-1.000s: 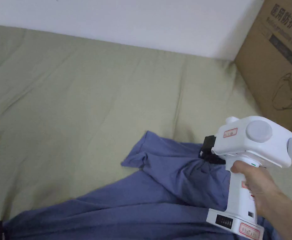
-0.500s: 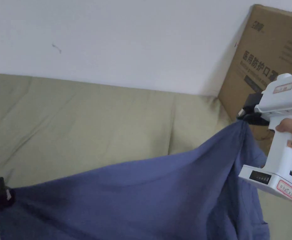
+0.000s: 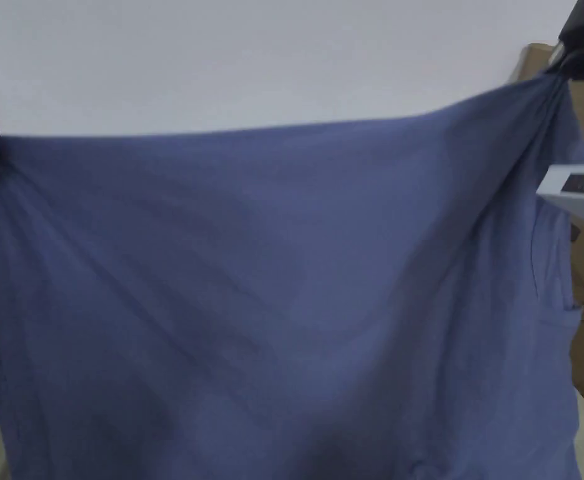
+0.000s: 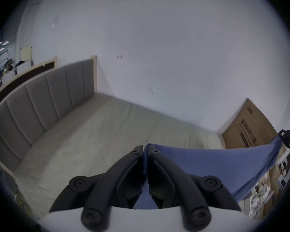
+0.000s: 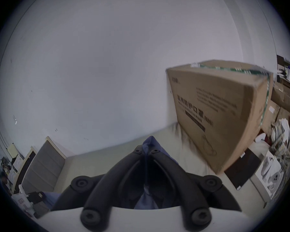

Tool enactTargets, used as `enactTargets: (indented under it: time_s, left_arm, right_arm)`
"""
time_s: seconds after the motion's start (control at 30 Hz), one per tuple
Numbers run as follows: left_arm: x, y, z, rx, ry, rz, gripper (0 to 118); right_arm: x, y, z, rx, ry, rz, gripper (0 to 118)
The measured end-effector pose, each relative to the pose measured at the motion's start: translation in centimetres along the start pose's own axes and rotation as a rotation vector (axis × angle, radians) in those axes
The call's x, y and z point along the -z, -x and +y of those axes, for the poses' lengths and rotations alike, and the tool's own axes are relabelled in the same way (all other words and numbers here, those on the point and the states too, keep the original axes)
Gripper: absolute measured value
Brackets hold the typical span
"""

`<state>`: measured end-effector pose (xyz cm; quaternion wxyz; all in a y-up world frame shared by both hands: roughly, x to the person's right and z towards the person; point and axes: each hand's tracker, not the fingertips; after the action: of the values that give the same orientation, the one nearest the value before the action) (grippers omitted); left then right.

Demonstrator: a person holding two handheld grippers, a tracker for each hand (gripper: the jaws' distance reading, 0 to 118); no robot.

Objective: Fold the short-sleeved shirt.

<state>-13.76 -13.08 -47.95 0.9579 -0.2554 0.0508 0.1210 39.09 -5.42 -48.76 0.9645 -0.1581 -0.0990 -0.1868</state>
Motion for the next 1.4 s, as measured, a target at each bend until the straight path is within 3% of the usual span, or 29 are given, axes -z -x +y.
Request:
enactTargets:
  time_s: [0.3,0.43,0.6,0.83,1.0,1.17,1.4]
  left_arm:
    - [1.1,-0.4,8.3,0.099,-0.238,0.141,5]
    - [1.1,0.5,10.4,-0.004,-0.273,0.128,5]
    - [1.0,2.5,8.7,-0.033,-0.268,0.106,5]
    - [-0.2,6.1,-0.2,-0.036,-0.135,0.045,5]
    - [-2.1,9.3,-9.0,0.017,0.016,0.038,5]
    - [-5.0,13.3,-18.0,-0.033,0.181,0.021,5]
    - [-9.3,17.6,-28.5,-0.039,0.368,0.05,5]
  right_arm:
    - [1.1,5.6,4.7,-0.012,-0.144,0.06,0]
    - [0.4,7.4,5.2,-0.046,-0.191,0.062,0]
    - [-0.8,6.7,3.2,-0.038,-0.167,0.095,0]
    - [-6.0,2.7,-5.5,-0.058,-0.06,0.121,0]
    - [-11.1,-2.2,-13.6,-0.017,0.06,0.102,0]
    - [-16.6,-7.2,-22.2,0.12,0.176,0.05,0]
    - [-23.2,-11.0,-32.7,0.183,0.328,-0.04,0]
